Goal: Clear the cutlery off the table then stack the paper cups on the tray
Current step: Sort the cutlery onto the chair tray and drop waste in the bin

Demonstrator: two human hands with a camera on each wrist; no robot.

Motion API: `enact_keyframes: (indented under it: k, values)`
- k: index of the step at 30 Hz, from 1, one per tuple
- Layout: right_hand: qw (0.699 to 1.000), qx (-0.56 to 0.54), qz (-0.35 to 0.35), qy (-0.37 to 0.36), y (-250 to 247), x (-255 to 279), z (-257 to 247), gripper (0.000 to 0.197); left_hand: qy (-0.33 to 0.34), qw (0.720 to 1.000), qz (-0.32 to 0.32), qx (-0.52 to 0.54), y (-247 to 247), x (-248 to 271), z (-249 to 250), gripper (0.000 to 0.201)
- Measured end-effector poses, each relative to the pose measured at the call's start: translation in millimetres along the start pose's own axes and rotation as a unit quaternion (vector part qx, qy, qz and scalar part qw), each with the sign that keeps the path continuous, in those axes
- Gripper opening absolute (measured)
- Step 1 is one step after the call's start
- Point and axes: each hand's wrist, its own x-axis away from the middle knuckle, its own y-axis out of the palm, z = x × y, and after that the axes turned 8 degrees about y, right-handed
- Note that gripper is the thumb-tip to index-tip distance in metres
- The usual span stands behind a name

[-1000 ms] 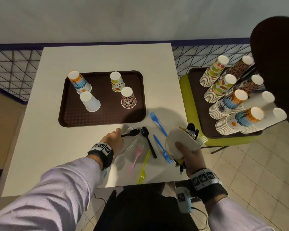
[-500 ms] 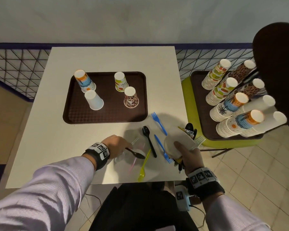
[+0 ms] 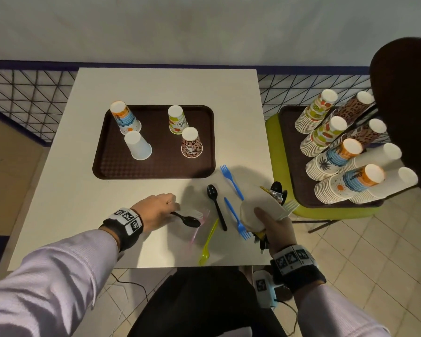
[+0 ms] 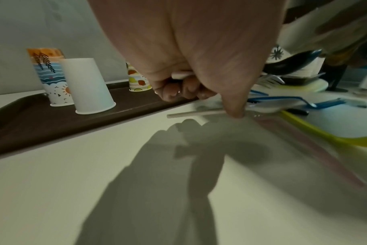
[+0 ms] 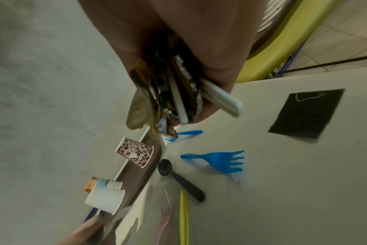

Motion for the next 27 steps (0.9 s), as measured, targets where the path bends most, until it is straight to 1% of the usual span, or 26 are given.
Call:
enact_keyframes:
  k: [3, 4, 6, 9, 10, 12, 14, 15, 17, 20, 24, 26, 27]
  values:
    - [1.0, -0.011, 0.001, 0.004, 1.0, -1.5, 1.3, 0.023, -0.012, 0.998, 0.029, 0.053, 1.3, 10.8, 10.1, 0.028]
    - [1.0, -0.011, 0.001, 0.006, 1.6, -2.5, 2.6, 0.025, -0.031, 0.996, 0.032, 0.08, -0.6, 13.3, 18.7, 0.023]
    - [1.0, -0.004, 0.004, 0.008, 2.4, -3.3, 5.3, 0.025, -0.1, 0.986, 0.031, 0.131, -1.4, 16.3, 38.9, 0.012]
    - [1.0, -0.002, 0.011, 0.007, 4.5, -2.5, 7.7, 0.023, -0.188, 0.958, 0.059, 0.206, 6.2, 17.3, 68.0, 0.003]
    - [1.0, -0.004, 0.012, 0.006, 5.2, -1.8, 8.2, 0.021, -0.205, 0.949, 0.07, 0.228, 10.5, 16.2, 75.7, 0.006]
    - [1.0, -0.008, 0.012, 0.005, 6.2, -0.7, 9.1, 0.022, -0.239, 0.934, 0.075, 0.255, 21.5, 10.1, 85.6, 0.021]
    - [1.0, -0.019, 0.013, 0.007, 5.4, -0.8, 9.8, 0.03, -0.27, 0.932, 0.055, 0.236, 33.3, 1.6, 92.4, 0.037]
    - [1.0, -0.022, 0.014, 0.008, 4.6, -1.1, 9.8, 0.034, -0.28, 0.932, 0.043, 0.226, 37.2, -2.1, 96.3, 0.042]
    - [1.0, -0.02, 0.011, 0.008, 3.9, -0.3, 8.2, 0.037, -0.284, 0.933, 0.025, 0.219, 42.5, -7.9, 100.0, 0.043]
    - [1.0, -0.008, 0.011, 0.005, 3.2, 0.5, 6.7, 0.036, -0.278, 0.935, 0.028, 0.22, 44.6, -12.7, 97.4, 0.035]
    - [1.0, 0.002, 0.006, 0.005, 0.9, 6.2, 3.3, 0.02, -0.244, 0.944, 0.044, 0.22, 49.1, -12.9, 87.2, 0.038]
    - [1.0, 0.007, 0.005, 0.005, -0.8, 9.0, 1.8, 0.018, -0.243, 0.946, 0.049, 0.211, 49.0, -10.6, 81.6, 0.031]
    - [1.0, 0.011, 0.008, 0.004, -1.9, 9.1, 1.6, 0.02, -0.246, 0.944, 0.06, 0.211, 48.8, -9.0, 78.2, 0.023]
